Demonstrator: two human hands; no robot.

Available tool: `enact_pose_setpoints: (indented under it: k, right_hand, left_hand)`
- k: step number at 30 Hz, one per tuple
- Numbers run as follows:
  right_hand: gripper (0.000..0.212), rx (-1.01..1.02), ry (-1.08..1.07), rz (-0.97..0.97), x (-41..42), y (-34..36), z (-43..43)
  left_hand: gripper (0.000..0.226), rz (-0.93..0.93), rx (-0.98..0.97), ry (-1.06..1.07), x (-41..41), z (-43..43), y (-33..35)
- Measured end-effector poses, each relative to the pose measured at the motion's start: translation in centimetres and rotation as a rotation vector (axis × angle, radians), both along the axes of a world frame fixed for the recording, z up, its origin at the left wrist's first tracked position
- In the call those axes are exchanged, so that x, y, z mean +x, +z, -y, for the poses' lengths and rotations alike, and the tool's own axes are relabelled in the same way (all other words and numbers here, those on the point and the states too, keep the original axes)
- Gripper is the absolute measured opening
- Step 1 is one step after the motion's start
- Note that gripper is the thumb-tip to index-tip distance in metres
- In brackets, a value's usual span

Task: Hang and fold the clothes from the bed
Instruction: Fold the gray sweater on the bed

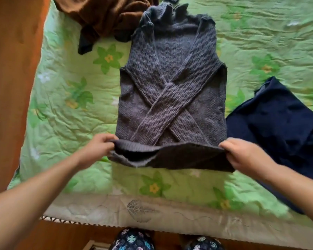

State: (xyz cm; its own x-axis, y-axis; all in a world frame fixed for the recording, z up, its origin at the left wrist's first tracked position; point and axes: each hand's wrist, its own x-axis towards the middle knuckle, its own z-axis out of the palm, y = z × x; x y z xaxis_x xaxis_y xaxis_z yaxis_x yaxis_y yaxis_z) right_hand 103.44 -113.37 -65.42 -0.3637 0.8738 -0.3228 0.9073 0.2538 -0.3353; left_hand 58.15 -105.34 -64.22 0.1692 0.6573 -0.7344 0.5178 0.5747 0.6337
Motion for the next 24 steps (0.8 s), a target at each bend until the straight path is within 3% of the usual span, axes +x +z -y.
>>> enact_pose_setpoints:
  k: [4, 7, 9, 11, 13, 15, 17, 21, 24]
  right_hand:
    - [0.019, 0.192, -0.197, 0.0, 2.3, 4.7, -12.9]
    - [0.038, 0.299, -0.482, 0.213, 2.5, 6.9, -22.6]
    - [0.052, 0.317, -0.52, 0.271, 0.4, 6.9, -24.9]
    - [0.057, 0.293, -0.341, 0.193, -3.0, 5.6, -23.5]
    - [0.059, 0.184, -0.079, 0.204, -6.2, 2.6, -19.1]
    - [0.06, 0.116, 0.074, 0.332, -7.7, -1.0, -14.3]
    - [0.058, 0.156, 0.024, 0.387, -7.5, -3.6, -12.7]
    - [0.021, 0.333, -0.036, 0.368, -7.5, -5.5, -13.9]
    - [0.018, 0.315, 0.026, 0.303, -8.1, -5.2, -12.2]
  left_hand:
    - [0.023, 0.213, 0.132, 0.347, 0.7, -12.6, 4.7]
    - [0.031, 0.285, 0.325, 0.552, 2.7, -20.7, 5.7]
    - [0.044, -0.005, 0.629, 0.309, 4.9, -22.3, 4.9]
    - [0.06, -0.279, 0.914, -0.134, 7.0, -20.5, 2.0]
    - [0.08, -0.401, 0.925, -0.584, 8.7, -16.1, -1.8]
    - [0.099, -0.609, 0.765, -0.953, 9.5, -12.0, -4.9]
    - [0.095, -0.736, 0.742, -0.988, 9.3, -10.5, -7.1]
    - [0.05, -0.668, 1.012, -0.846, 9.6, -11.3, -8.4]
    - [0.046, -0.657, 1.044, -0.849, 9.5, -8.4, -7.0]
